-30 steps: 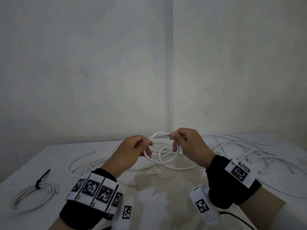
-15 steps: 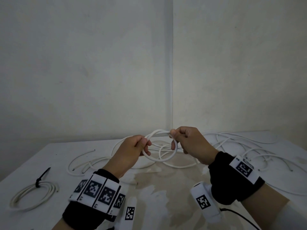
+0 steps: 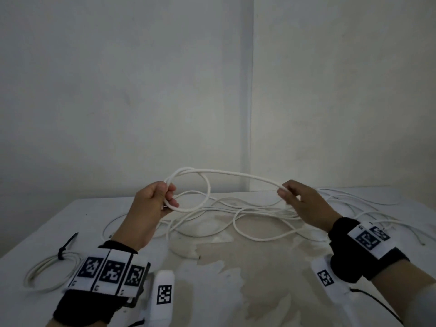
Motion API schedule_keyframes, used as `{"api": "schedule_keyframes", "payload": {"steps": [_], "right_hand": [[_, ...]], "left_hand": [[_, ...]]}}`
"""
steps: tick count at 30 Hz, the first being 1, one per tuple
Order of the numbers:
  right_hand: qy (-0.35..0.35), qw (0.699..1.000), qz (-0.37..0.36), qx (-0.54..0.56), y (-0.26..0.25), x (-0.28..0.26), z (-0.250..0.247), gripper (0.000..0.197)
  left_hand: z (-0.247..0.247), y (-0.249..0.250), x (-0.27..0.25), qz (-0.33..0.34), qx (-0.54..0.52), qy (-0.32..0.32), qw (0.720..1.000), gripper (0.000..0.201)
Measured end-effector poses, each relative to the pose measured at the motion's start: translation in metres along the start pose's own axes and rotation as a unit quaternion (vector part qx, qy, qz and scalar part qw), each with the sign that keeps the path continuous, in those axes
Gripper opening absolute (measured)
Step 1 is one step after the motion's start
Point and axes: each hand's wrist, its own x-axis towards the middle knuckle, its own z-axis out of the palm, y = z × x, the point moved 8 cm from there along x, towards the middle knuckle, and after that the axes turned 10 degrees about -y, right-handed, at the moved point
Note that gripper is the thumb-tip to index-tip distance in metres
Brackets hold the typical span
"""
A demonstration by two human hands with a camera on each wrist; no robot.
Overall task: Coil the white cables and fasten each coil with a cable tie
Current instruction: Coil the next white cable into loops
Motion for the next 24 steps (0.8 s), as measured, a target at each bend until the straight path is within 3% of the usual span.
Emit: {"api": "schedule_keyframes", "payload": {"steps": [3, 7, 10, 12, 13, 16, 19, 22, 24], "right_hand": [[0.046, 0.999, 0.011, -0.009, 0.007, 0.009, -0.026, 0.014], [0.111, 0.983, -0.063, -0.13, -0.026, 0.023, -0.047, 0.025], [0.025, 0.975, -0.022, -0.22, -0.032, 0.035, -0.025, 0.033], [-0.053, 0.946, 0.024, -0.32, -0.028, 0.029, 0.006, 0.039], [-0.058, 0.931, 0.009, -0.36, -0.03, 0.025, 0.02, 0.04], [-0.024, 0.932, -0.098, -0.348, -0.044, 0.018, 0.051, 0.037], [-0.058, 0.905, -0.139, -0.397, -0.056, 0.014, 0.079, 0.011], [-0.039, 0.876, -0.208, -0.434, -0.078, 0.005, 0.1, 0.009], [-0.034, 0.875, -0.262, -0.406, -0.098, -0.005, 0.112, 0.021]], "left_hand": [[-0.01, -0.001, 0.002, 0.004, 0.002, 0.025, 1.0, 0.034], [-0.013, -0.003, 0.006, 0.017, 0.021, 0.04, 0.999, 0.034], [-0.012, 0.002, 0.01, 0.046, 0.013, 0.056, 0.997, 0.034], [-0.007, 0.005, 0.011, 0.06, 0.022, 0.055, 0.996, 0.033], [-0.004, 0.006, 0.011, 0.064, 0.03, 0.053, 0.996, 0.033], [0.003, 0.006, 0.012, 0.074, 0.057, 0.048, 0.995, 0.033], [0.011, 0.004, 0.015, 0.086, 0.098, 0.039, 0.991, 0.034], [0.022, 0.003, 0.017, 0.108, 0.155, 0.036, 0.981, 0.034], [0.029, 0.0, 0.017, 0.111, 0.188, 0.029, 0.975, 0.033]]}}
